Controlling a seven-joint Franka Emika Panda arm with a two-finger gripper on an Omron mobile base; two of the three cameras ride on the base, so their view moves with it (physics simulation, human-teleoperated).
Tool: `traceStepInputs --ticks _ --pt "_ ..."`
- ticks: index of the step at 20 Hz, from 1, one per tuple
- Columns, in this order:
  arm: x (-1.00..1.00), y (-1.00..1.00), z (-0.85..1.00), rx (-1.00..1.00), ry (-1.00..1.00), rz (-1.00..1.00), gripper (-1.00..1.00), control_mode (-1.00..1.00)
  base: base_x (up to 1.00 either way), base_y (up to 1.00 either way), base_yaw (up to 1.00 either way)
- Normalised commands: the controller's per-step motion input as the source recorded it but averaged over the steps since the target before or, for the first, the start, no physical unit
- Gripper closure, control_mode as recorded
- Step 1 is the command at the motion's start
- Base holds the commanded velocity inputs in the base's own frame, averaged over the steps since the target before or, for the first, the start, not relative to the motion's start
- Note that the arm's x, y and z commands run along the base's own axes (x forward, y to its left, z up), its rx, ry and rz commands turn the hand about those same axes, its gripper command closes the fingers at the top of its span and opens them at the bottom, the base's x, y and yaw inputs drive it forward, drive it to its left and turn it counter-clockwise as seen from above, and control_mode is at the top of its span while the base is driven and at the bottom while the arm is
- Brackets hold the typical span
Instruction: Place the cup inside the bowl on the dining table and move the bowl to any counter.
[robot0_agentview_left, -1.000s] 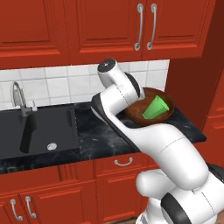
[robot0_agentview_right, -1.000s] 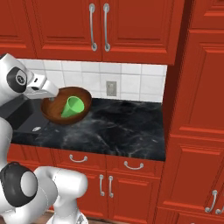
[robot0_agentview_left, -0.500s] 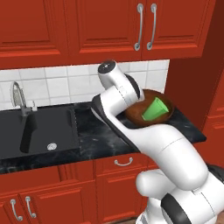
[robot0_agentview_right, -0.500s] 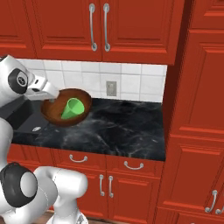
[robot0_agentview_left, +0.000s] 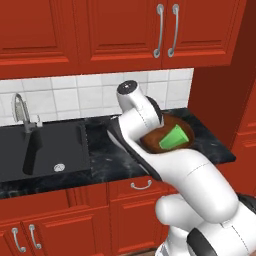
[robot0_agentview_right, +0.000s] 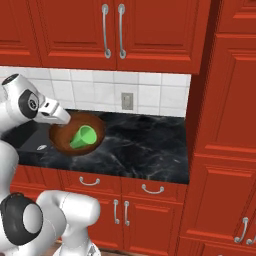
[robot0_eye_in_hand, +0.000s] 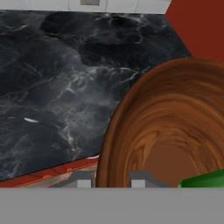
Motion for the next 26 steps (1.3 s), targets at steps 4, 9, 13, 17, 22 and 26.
traceStepInputs --ticks 4,9,13,17,22,26 --pt "0.0 0.0 -0.25 0.02 0.0 0.0 1.0 -1.0 0.0 0.0 0.0" --pt "0.08 0.02 -0.52 0.0 0.0 0.0 1.0 -1.0 0.0 0.0 0.0" --pt "0.16 0.04 -0.29 -0.05 0.01 0.0 1.0 -1.0 0.0 0.0 0.0" --pt "0.31 0.0 -0.12 -0.03 0.1 0.0 1.0 -1.0 0.0 0.0 0.0" --pt "0.37 0.0 -0.01 -0.01 0.15 0.02 1.0 -1.0 0.0 0.0 0.0" --pt "0.35 0.0 0.0 0.0 0.1 0.06 1.0 -1.0 0.0 0.0 0.0"
